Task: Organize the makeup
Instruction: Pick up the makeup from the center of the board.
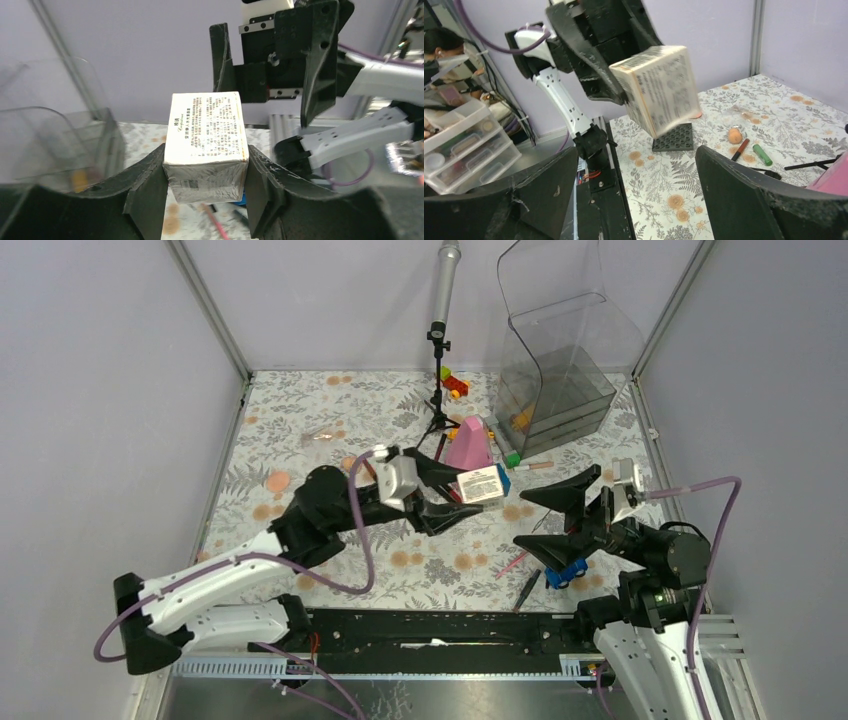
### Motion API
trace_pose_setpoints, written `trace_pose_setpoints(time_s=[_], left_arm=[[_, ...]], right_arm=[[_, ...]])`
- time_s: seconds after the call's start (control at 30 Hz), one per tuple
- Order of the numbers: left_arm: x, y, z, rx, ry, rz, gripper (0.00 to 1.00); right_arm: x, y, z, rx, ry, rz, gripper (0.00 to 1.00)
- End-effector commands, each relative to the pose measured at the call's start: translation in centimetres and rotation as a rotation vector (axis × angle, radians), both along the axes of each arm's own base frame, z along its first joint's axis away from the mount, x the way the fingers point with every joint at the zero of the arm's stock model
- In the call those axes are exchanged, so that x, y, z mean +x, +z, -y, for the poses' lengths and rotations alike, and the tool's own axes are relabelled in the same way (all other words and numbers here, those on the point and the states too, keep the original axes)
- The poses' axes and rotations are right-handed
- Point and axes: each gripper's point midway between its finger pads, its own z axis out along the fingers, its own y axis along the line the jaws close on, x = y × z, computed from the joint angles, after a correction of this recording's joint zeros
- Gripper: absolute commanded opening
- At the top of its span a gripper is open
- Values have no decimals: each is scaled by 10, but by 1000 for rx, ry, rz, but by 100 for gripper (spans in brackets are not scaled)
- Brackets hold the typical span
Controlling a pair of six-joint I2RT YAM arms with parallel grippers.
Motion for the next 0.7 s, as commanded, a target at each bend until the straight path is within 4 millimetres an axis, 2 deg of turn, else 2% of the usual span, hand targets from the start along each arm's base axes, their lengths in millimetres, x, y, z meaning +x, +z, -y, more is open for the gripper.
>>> trace_pose_setpoints(time_s=[0.0,0.13,0.2,0.37,0.47,0.67], left_arm=[[-6,31,-38,-67,87,328,0],[-42,8,-51,-18,-49,718,0],[-51,-2,-57,9,-83,877,0],[-48,-12,-63,68,-59,1046,0],[-46,-8,-62,68,-49,1083,0],[-36,-7,-53,108,-37,1120,0]], right_arm=[[-3,14,5,37,-50,-28,95],[0,22,1,70,-6,-124,95],[5,28,-2,81,20,-188,95],[19,32,-12,103,123,-314,94],[25,31,-16,128,171,-340,94],[16,27,-38,123,249,-289,96]])
